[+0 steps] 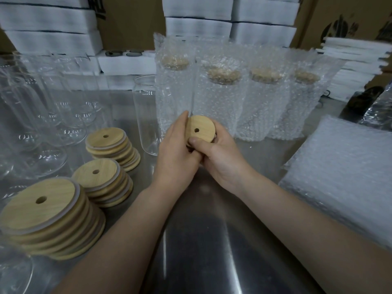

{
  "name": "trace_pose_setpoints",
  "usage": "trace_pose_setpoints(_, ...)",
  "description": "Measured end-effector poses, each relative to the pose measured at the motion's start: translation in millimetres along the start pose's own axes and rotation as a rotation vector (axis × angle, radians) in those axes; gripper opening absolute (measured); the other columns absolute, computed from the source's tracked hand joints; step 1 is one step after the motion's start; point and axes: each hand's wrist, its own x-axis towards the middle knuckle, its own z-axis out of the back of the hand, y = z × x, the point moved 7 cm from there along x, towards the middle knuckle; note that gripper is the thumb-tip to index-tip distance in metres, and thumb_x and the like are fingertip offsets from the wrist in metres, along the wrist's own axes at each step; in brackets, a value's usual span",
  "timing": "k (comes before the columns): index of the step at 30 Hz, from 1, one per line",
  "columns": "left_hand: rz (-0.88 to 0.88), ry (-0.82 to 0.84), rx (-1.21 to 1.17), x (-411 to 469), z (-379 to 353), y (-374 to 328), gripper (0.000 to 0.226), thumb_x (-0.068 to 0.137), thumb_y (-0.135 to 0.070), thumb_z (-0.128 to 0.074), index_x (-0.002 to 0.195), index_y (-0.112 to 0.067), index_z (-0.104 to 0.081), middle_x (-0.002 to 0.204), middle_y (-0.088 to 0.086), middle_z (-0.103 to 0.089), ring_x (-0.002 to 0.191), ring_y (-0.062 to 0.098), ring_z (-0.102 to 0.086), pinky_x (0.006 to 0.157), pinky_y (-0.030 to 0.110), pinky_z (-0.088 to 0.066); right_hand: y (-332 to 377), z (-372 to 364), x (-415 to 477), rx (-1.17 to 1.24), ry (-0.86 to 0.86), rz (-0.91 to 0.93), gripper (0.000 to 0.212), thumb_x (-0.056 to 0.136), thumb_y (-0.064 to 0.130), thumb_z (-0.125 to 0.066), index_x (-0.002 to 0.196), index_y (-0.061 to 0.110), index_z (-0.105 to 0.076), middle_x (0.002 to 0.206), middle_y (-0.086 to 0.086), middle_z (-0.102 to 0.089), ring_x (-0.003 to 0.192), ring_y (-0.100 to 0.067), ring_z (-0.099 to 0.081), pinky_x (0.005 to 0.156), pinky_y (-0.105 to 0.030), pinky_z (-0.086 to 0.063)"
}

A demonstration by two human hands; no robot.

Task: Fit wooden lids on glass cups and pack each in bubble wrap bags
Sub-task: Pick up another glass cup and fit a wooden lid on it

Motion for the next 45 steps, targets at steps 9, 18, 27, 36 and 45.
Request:
trace_pose_setpoints(9,-0.09,-0.016,0.074,-1,5,-12,0.075,0.063,0.007,-0.074,0.134,-0.003,-0.055,0.13,0.009,-0.06,0.122,0.02,-0.054,0.095,-0.004,-0.023,8,8,-3,-0.2,-0.098,0.08,0.051,0.074,-0.004,-0.079,0.112,0.02,-0.055,0.099,-0.003,-0.065,0.087,-0.011,-0.065,0.069,-0.023,-0.055)
trace_pose_setpoints(18,-0.149,0.082,0.089,-5,-4,-22,0.079,0.066,-0.005,-0.082,0.138,-0.007,-0.051,0.129,0.007,-0.055,0.114,0.006,-0.047,0.086,-0.008,-0.022,25,19,-2,-0.591,-0.301,0.278,0.043,0.065,0.019,-0.085,0.081,0.032,-0.048,0.072,0.014,-0.059,0.059,0.005,-0.054,0.054,-0.015,-0.043)
trace_pose_setpoints(27,-0.103,0.055,0.019,-8,-9,-18,0.082,0.073,-0.008,-0.081,0.145,-0.011,-0.041,0.137,0.006,-0.055,0.121,0.009,-0.048,0.088,-0.008,-0.022,29,25,-2,-0.514,-0.324,0.344,0.019,0.095,0.026,-0.062,0.077,0.022,-0.057,0.072,0.009,-0.059,0.069,-0.004,-0.056,0.068,-0.027,-0.049)
trace_pose_setpoints(36,-0.224,0.157,0.019,-10,-15,-27,0.053,0.092,-0.007,-0.063,0.143,-0.009,-0.047,0.154,0.005,-0.039,0.148,0.017,-0.023,0.115,0.01,-0.016,19,30,0,-0.191,-0.333,0.094,0.031,0.102,0.014,-0.036,0.1,0.014,-0.067,0.102,-0.012,-0.071,0.087,-0.019,-0.068,0.072,-0.036,-0.057)
trace_pose_setpoints(45,-0.306,0.079,-0.019,-13,-8,-39,0.037,0.092,-0.013,-0.054,0.126,-0.007,-0.066,0.131,0.007,-0.064,0.129,0.021,-0.054,0.115,0.032,-0.034,13,22,-1,-0.092,-0.243,0.059,0.031,0.097,0.024,-0.039,0.089,0.013,-0.067,0.082,-0.002,-0.073,0.075,-0.012,-0.071,0.052,-0.023,-0.052)
